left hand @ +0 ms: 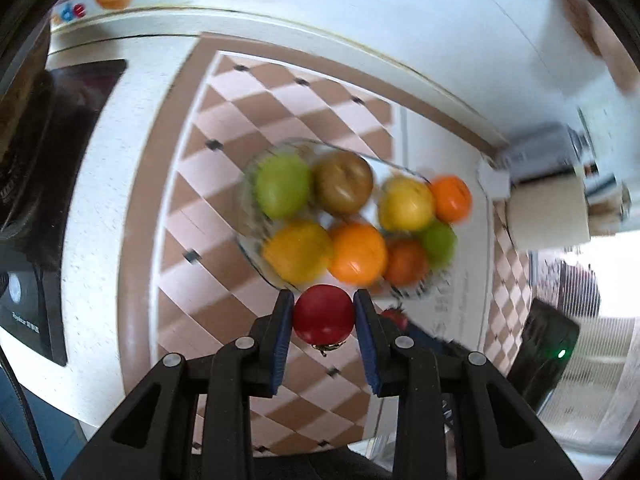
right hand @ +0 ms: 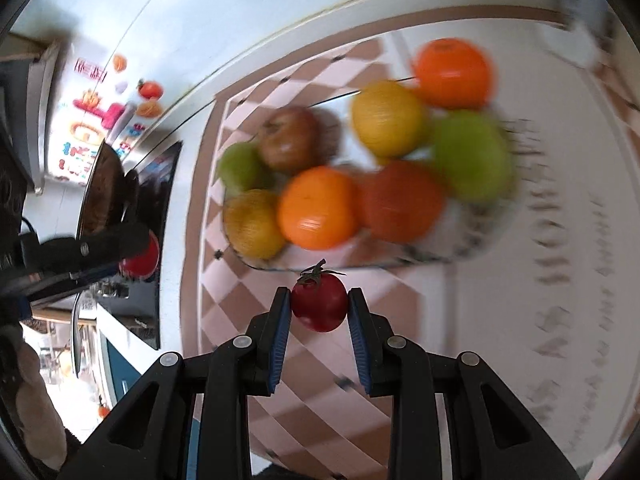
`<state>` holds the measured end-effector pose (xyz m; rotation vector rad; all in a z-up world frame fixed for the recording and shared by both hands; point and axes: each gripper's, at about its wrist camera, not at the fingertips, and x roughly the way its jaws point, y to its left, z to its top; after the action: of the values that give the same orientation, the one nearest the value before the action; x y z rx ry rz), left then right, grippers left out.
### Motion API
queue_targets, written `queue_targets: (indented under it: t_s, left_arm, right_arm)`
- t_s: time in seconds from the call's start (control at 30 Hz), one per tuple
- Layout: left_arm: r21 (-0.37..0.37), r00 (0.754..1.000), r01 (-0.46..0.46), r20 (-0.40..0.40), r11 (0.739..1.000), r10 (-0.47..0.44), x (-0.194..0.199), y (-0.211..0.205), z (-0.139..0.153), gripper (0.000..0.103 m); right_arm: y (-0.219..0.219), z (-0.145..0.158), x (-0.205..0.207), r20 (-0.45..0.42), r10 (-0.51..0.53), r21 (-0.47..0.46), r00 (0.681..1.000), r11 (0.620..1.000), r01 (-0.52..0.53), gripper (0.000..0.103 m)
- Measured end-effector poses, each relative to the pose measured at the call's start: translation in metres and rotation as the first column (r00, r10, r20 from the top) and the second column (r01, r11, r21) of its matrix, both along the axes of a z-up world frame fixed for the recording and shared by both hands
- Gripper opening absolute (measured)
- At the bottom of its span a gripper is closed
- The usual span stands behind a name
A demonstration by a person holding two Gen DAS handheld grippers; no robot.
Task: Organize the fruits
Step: 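Place the cherry tomato on the plate with the left tool while the right tool places its tomato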
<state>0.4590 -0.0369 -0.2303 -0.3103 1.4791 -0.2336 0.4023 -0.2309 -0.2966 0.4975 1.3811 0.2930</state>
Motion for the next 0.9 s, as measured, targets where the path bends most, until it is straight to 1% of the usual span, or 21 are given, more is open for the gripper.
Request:
queue_targets:
  t_s: [0.13, 0.33, 0.47, 0.57, 0.6, 0.73, 0.8, 0.87, 0.9]
  left_arm:
    - [-0.006, 0.999, -0.032, -0.044, 0.999, 0.032, 0.023, 0.011, -0.020, 0.028]
    - [-0.078, 0.984, -0.083, -0.164, 0.993, 0.070, 0.048, 0.026, -0.056, 0.028]
    - [-0.080, 0.973, -0.098, -0.218, 0.992, 0.078, 0.057, 0.027, -0.076, 0.028]
    - [-0.076, 0.968, -0.085, -0.242, 0.993, 0.064, 0.059, 0.024, -0.085, 0.029]
    - [-0.075, 0.966, -0.082, -0.251, 0.994, 0.061, 0.059, 0.023, -0.089, 0.030]
    - [-0.058, 0.963, -0.088, -0.260, 0.994, 0.070, 0.061, 0.024, -0.091, 0.033]
    - [-0.055, 0.960, -0.094, -0.270, 0.994, 0.076, 0.061, 0.026, -0.092, 0.034]
    - [-0.044, 0.959, -0.097, -0.271, 0.994, 0.082, 0.060, 0.028, -0.092, 0.036]
    - [-0.042, 0.959, -0.100, -0.270, 0.994, 0.085, 0.060, 0.030, -0.092, 0.043]
  right_arm:
    - [0.018, -0.020, 0.014, -0.044, 0.001, 0.029, 0.999, 1.000, 0.001, 0.031]
    - [0.025, -0.034, 0.024, -0.084, -0.036, 0.068, 0.996, 0.997, 0.042, 0.031]
    - [0.026, -0.038, 0.026, -0.098, -0.054, 0.078, 0.994, 0.995, 0.061, 0.031]
    - [0.025, -0.038, 0.025, -0.107, -0.066, 0.082, 0.992, 0.994, 0.075, 0.031]
    - [0.024, -0.038, 0.024, -0.109, -0.072, 0.084, 0.992, 0.993, 0.081, 0.031]
    - [0.021, -0.040, 0.025, -0.128, -0.092, 0.094, 0.987, 0.990, 0.105, 0.032]
    - [0.018, -0.040, 0.024, -0.133, -0.103, 0.105, 0.986, 0.988, 0.117, 0.037]
    - [0.018, -0.038, 0.025, -0.131, -0.110, 0.097, 0.985, 0.988, 0.123, 0.049]
    - [0.018, -0.037, 0.025, -0.130, -0.112, 0.095, 0.985, 0.988, 0.125, 0.051]
